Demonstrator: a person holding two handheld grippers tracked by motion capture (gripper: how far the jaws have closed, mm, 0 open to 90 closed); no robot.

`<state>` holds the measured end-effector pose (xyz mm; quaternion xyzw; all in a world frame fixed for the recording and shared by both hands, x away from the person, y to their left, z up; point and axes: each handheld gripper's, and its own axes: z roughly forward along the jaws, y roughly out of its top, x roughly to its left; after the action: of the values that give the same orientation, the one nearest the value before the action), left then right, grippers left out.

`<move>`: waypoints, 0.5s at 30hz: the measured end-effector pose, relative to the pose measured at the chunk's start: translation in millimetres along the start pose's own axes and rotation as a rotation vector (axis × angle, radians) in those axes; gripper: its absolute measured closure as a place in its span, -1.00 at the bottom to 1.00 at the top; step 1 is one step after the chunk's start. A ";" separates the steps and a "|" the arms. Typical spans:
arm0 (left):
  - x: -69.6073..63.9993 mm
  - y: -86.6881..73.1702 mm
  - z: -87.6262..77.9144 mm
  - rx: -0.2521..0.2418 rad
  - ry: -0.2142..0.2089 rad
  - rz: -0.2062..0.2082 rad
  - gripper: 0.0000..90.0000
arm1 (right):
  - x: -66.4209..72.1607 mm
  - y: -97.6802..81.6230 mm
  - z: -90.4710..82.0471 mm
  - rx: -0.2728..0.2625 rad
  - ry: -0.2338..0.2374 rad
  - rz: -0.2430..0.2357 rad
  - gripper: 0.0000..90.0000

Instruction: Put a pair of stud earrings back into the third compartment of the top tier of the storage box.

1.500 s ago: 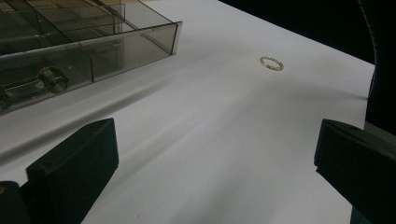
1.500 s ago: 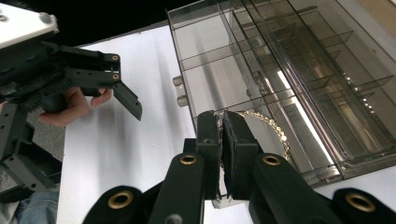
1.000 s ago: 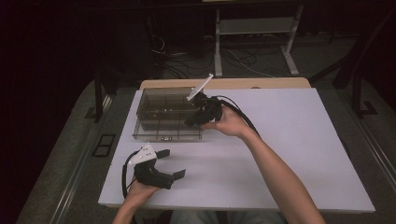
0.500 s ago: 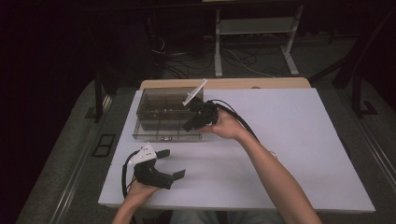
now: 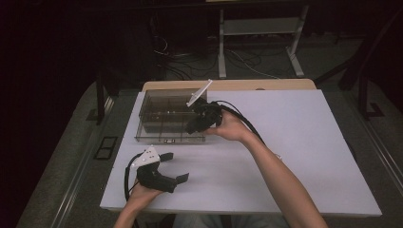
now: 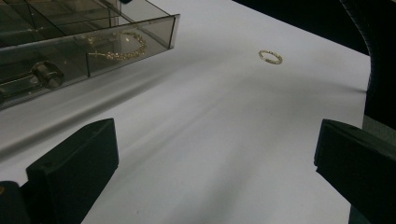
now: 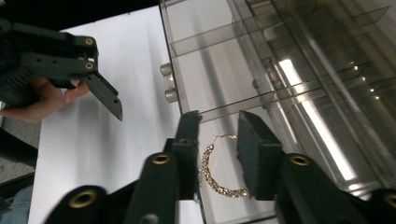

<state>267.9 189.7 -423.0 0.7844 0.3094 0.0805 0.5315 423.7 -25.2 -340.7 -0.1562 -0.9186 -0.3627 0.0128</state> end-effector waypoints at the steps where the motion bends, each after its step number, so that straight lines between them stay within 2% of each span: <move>1: 0.2 -0.1 0.2 -0.001 0.000 0.001 -1.00 | 0.3 0.1 -2.5 -0.005 -0.004 -0.005 0.41; 5: 0.8 0.1 0.0 -0.001 0.000 0.003 -1.00 | 2.8 0.6 -12.3 -0.013 -0.014 0.004 0.18; 8: 1.1 0.1 -0.3 -0.001 0.004 0.002 -1.00 | 4.8 0.0 -20.5 -0.023 -0.045 -0.004 -0.03; 12: 0.7 -0.1 -0.3 -0.003 0.005 0.000 -1.00 | 5.8 -5.8 -31.9 -0.068 -0.022 0.001 -0.33; 15: 0.7 0.0 -0.1 -0.003 0.005 -0.003 -1.00 | 6.6 -12.9 -39.7 -0.072 -0.023 0.019 -0.60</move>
<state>268.4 190.2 -423.1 0.7830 0.3117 0.0824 0.5320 410.0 -58.9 -319.1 -0.1697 -0.9035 -0.3935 -0.0001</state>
